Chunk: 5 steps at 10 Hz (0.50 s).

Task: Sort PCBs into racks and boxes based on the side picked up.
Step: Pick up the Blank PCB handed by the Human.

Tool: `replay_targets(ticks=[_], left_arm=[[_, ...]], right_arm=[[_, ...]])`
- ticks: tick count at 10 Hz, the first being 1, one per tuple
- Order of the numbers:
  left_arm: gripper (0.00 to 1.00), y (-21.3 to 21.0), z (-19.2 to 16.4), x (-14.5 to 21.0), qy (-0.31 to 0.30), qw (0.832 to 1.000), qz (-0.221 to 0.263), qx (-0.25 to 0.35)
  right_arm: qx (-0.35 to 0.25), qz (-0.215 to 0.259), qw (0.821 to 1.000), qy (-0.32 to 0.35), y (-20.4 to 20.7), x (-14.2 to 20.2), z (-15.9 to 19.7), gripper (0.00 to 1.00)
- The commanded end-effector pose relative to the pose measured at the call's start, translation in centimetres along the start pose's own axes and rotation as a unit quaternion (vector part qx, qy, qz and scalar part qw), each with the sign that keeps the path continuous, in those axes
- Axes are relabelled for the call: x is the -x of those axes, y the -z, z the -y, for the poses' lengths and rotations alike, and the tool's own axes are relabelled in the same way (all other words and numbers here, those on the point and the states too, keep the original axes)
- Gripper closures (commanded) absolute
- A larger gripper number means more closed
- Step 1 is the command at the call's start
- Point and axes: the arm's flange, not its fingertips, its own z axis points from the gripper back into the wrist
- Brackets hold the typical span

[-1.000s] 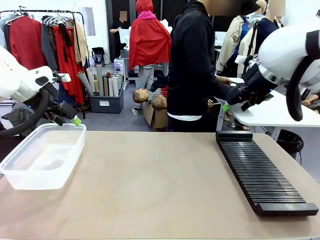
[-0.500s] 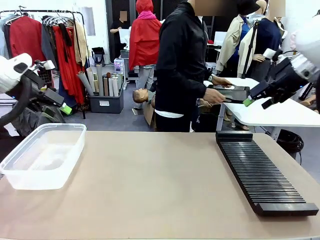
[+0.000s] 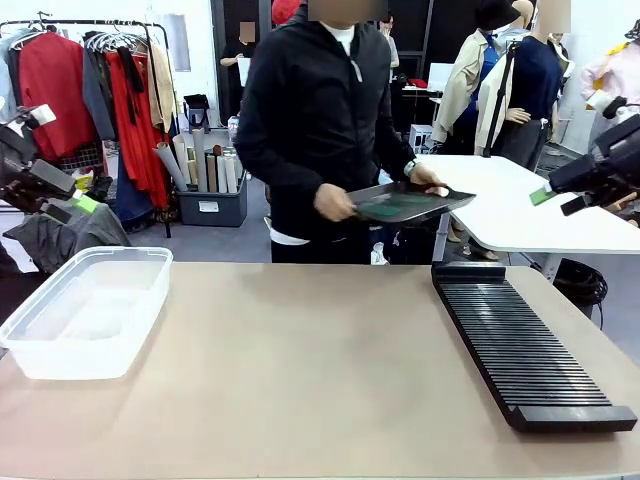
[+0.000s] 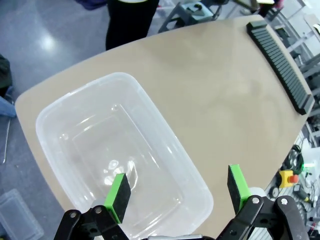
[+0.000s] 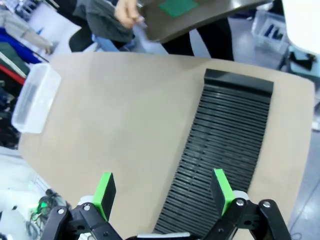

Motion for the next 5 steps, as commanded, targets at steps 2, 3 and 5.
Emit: replay_targets(ticks=[2,3,5], left_arm=[[0.00,-1.2,-1.1,0.3,0.040,0.999,0.012,0.028],[0.00,-1.7,-1.2,0.5,0.041,0.998,0.023,0.032],[0.00,-3.1,-1.6,0.8,0.035,0.998,0.044,0.036]], right_arm=[[-0.044,0.003,0.998,-0.053,-2.6,1.4,2.1,0.00],[-0.045,0.002,0.997,-0.059,-3.2,1.7,2.7,0.00],[-0.047,-0.006,0.997,-0.057,-3.6,2.1,3.9,0.00]])
